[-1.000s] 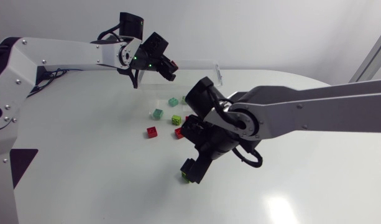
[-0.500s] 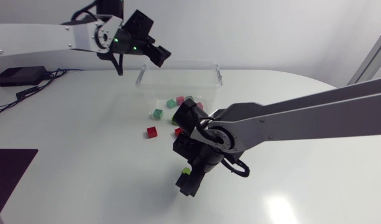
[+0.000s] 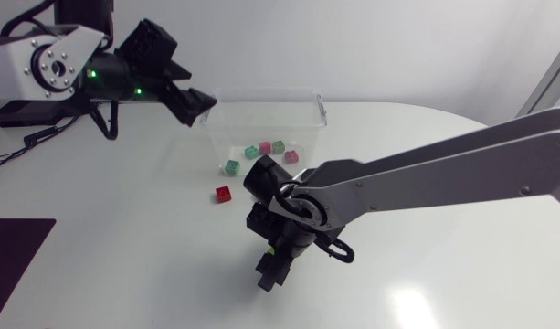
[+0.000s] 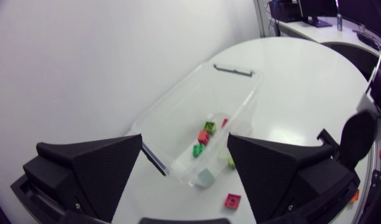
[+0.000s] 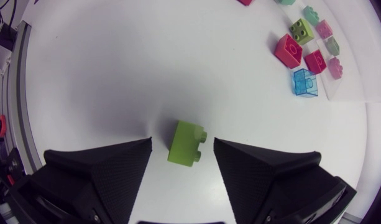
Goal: Place the duplo bricks in the container
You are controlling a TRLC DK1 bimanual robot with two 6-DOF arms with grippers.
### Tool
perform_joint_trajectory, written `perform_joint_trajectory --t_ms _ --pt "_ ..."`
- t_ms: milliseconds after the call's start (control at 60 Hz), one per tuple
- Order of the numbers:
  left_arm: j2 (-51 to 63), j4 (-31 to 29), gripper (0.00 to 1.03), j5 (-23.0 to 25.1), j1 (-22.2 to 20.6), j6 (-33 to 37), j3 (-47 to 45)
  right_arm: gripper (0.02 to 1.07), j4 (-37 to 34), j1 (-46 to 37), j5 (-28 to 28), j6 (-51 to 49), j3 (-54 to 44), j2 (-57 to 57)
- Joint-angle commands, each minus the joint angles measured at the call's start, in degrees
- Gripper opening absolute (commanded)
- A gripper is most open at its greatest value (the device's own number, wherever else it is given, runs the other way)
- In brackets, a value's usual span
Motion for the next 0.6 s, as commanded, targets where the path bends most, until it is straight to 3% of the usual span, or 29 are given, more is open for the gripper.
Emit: perform_joint_trajectory --t_ms 0,383,583 --pt "-1.6 -0.8 0.93 0.1 0.9 3.2 -4.2 0.41 0.1 0.5 1.0 0.7 1.2 1.5" --pt "-0.1 -3.3 0.91 0.3 1.3 15.6 -17.9 0.34 -0.7 0.2 1.7 0.3 -1.4 -3.5" --pt "7.2 -2.2 0.91 0.7 1.3 18.4 -18.2 0.33 -2.5 -1.1 2.3 0.3 -2.6 -9.4"
